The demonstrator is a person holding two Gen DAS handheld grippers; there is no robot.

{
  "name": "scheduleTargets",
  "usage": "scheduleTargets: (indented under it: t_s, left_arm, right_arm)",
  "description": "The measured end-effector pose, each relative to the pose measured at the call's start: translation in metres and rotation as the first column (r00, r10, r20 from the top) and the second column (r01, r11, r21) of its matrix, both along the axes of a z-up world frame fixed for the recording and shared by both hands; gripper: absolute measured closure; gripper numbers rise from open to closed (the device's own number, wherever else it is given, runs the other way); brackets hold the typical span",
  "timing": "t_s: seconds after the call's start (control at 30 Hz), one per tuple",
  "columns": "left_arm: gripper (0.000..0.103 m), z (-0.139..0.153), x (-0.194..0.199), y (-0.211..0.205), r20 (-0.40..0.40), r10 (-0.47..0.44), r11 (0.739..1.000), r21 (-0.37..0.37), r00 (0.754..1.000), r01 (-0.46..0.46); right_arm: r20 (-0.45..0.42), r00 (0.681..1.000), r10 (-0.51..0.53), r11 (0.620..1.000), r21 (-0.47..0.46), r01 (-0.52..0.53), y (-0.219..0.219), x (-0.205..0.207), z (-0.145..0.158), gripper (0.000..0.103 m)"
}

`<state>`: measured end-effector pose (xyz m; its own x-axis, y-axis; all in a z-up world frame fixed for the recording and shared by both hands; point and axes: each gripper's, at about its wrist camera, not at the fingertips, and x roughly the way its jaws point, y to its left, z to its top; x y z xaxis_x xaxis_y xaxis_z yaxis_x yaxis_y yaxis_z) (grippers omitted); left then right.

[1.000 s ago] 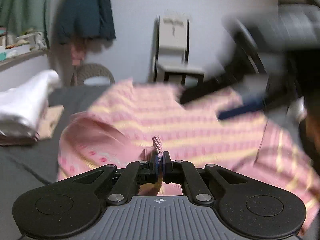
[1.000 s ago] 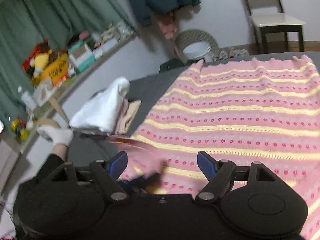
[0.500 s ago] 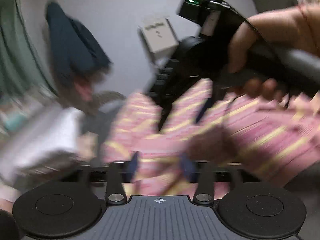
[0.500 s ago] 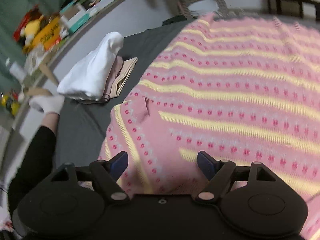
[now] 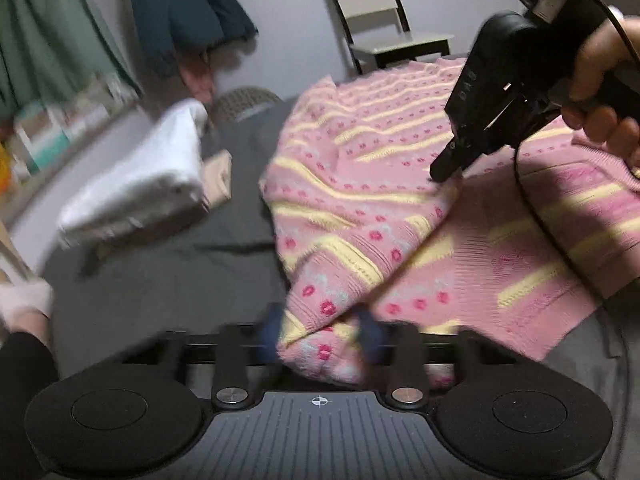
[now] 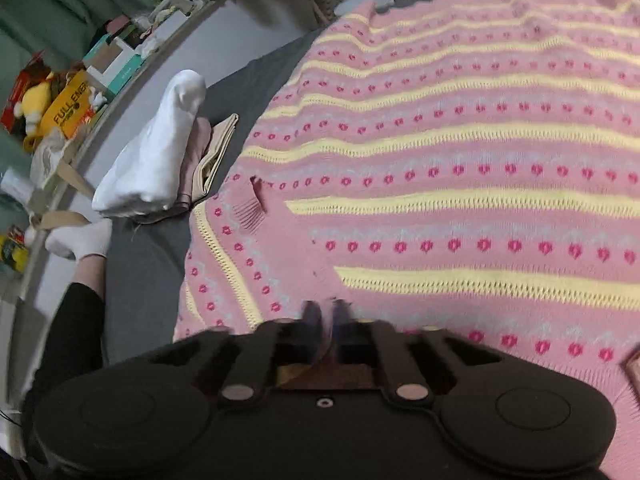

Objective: Fold clothes
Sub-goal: 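Fold the front edge over with the left tool while the right tool grasps the body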

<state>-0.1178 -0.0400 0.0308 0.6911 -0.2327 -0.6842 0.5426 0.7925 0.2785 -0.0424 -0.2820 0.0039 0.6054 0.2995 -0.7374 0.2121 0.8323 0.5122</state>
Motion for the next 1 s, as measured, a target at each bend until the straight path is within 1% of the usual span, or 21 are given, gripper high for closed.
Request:
scheduleTargets:
  t_s: [0.07,0.1,0.17,0.23,0.27,0.3,0.37,0.4,0.47,0.5,0.53,0.6,0.63,0.7,0.73,0.8,0.87,0.9,0.93,0.97,1.0]
  left_arm:
    - [0.087,-0.001,-0.004,0.000,-0.012,-0.010,1.000,0.025,1.000,0.010]
    - [0.090,-0.001,-0.005,0.001,-0.018,-0.015,0.999,0.041,1.000,0.016]
    - [0.090,-0.003,-0.011,0.000,-0.022,-0.032,0.995,0.092,0.999,0.034]
    - [0.090,-0.013,-0.012,-0.004,-0.051,-0.056,0.986,0.154,0.997,0.063]
    - [0.090,-0.015,-0.014,-0.008,-0.044,-0.064,0.981,0.178,0.997,0.071]
    - [0.090,-0.017,-0.015,-0.010,-0.038,-0.072,0.977,0.200,0.997,0.078]
    - [0.090,-0.015,-0.018,-0.014,-0.028,-0.080,0.973,0.216,0.996,0.084]
    - [0.090,-0.015,-0.020,-0.015,-0.020,-0.084,0.971,0.223,0.996,0.086]
    - [0.090,-0.017,-0.027,-0.018,0.004,-0.098,0.963,0.251,0.995,0.094]
    - [0.090,-0.018,-0.030,-0.020,0.016,-0.106,0.959,0.267,0.994,0.098]
    - [0.090,-0.018,-0.033,-0.022,0.023,-0.111,0.955,0.279,0.994,0.101]
    - [0.090,-0.019,-0.034,-0.025,0.030,-0.119,0.950,0.293,0.992,0.105]
    - [0.090,-0.019,-0.033,-0.025,0.031,-0.121,0.950,0.295,0.992,0.107]
    - [0.090,-0.019,-0.031,-0.025,0.029,-0.121,0.951,0.290,0.992,0.108]
    - [0.090,-0.019,-0.030,-0.025,0.028,-0.121,0.952,0.287,0.992,0.108]
    - [0.090,-0.018,-0.031,-0.025,0.028,-0.122,0.952,0.287,0.992,0.108]
    - [0.090,-0.019,-0.034,-0.026,0.034,-0.127,0.949,0.296,0.991,0.112]
    - [0.090,-0.020,-0.035,-0.027,0.036,-0.130,0.947,0.301,0.991,0.114]
    - [0.090,-0.019,-0.035,-0.027,0.036,-0.132,0.946,0.301,0.991,0.115]
    - [0.090,-0.019,-0.036,-0.027,0.035,-0.134,0.946,0.302,0.990,0.117]
    - [0.090,-0.019,-0.036,-0.027,0.034,-0.135,0.946,0.302,0.990,0.119]
  right_arm:
    - [0.081,0.997,0.016,0.998,-0.062,-0.011,0.008,-0.007,0.014,0.100]
    - [0.136,0.990,0.021,0.993,-0.116,-0.005,0.012,-0.013,0.025,0.100]
    - [0.198,0.980,0.021,0.978,-0.208,0.021,0.019,-0.022,0.040,0.100]
    - [0.153,0.988,0.019,0.971,-0.240,0.019,0.018,-0.019,0.033,0.100]
    - [0.123,0.992,0.020,0.968,-0.252,0.011,0.017,-0.016,0.027,0.100]
    - [0.070,0.997,0.034,0.968,-0.250,-0.015,0.017,-0.010,0.014,0.100]
    - [0.006,0.998,0.067,0.958,-0.279,-0.062,0.019,-0.003,-0.005,0.099]
    - [0.016,0.997,0.069,0.957,-0.285,-0.062,0.019,-0.003,-0.004,0.098]
    - [0.023,0.999,0.042,0.957,-0.288,-0.034,0.017,-0.002,0.008,0.080]
    - [0.059,0.997,0.039,0.954,-0.298,-0.019,0.016,-0.002,0.017,0.075]
    - [0.091,0.994,0.059,0.951,-0.309,-0.028,0.018,0.000,0.024,0.066]
    - [0.140,0.979,0.151,0.937,-0.336,-0.096,0.027,0.016,0.039,0.065]
    - [0.155,0.965,0.214,0.926,-0.346,-0.150,0.033,0.026,0.045,0.063]
    - [0.166,0.909,0.381,0.872,-0.392,-0.294,0.054,0.052,0.050,0.060]
    - [0.161,0.870,0.465,0.829,-0.424,-0.365,0.064,0.064,0.052,0.060]
    - [0.099,0.765,0.636,0.678,-0.545,-0.494,0.088,0.083,0.052,0.060]
    - [0.009,0.651,0.759,0.505,-0.640,-0.579,0.110,0.098,0.050,0.060]
    - [-0.027,0.612,0.790,0.453,-0.647,-0.613,0.117,0.102,0.048,0.060]
    - [-0.064,0.574,0.816,0.409,-0.638,-0.652,0.121,0.109,0.046,0.061]
    - [-0.087,0.549,0.831,0.383,-0.627,-0.679,0.124,0.118,0.045,0.063]
    - [-0.109,0.532,0.840,0.373,-0.596,-0.711,0.124,0.126,0.044,0.067]
